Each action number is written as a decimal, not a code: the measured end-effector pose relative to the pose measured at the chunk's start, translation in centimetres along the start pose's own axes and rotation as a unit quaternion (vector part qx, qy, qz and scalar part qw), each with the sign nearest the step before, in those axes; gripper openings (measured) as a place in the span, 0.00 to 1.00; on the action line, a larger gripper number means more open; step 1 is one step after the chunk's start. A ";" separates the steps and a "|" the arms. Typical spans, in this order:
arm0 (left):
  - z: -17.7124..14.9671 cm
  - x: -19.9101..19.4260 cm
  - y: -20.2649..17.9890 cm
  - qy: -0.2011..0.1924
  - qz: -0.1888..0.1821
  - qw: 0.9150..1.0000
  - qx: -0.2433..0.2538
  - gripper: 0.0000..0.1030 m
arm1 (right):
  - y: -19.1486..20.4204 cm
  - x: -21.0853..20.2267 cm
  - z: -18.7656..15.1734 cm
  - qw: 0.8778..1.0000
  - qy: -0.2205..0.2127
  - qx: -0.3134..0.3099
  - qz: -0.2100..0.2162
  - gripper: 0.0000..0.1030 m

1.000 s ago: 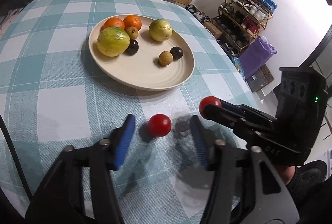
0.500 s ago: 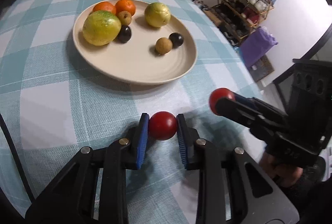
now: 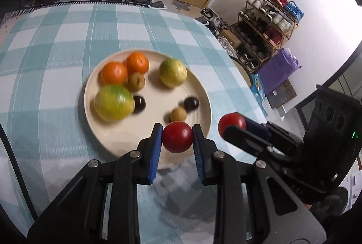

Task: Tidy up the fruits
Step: 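Carry both red tomatoes onto the cream plate and open both tools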

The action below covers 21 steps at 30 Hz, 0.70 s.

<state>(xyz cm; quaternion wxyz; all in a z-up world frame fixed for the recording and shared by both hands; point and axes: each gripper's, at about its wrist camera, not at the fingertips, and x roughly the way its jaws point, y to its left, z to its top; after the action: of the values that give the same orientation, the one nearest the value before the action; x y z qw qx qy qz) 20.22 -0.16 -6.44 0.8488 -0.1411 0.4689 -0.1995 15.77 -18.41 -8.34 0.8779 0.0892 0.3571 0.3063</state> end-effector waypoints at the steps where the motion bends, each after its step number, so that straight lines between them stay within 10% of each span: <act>1: 0.5 0.1 0.1 -0.001 -0.001 1.000 -0.003 0.23 | -0.1 0.2 0.4 1.000 -0.001 -0.001 -0.002 0.30; 21: 6.9 7.1 0.6 0.014 0.035 0.999 -0.009 0.23 | -3.2 6.8 3.5 0.999 0.027 -0.010 -0.037 0.30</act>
<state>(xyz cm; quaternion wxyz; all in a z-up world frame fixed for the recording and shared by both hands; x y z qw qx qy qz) 29.67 -2.61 -8.31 0.8471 -0.1290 0.4874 -0.1678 23.51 -16.67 -10.89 0.8796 0.0588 0.3806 0.2793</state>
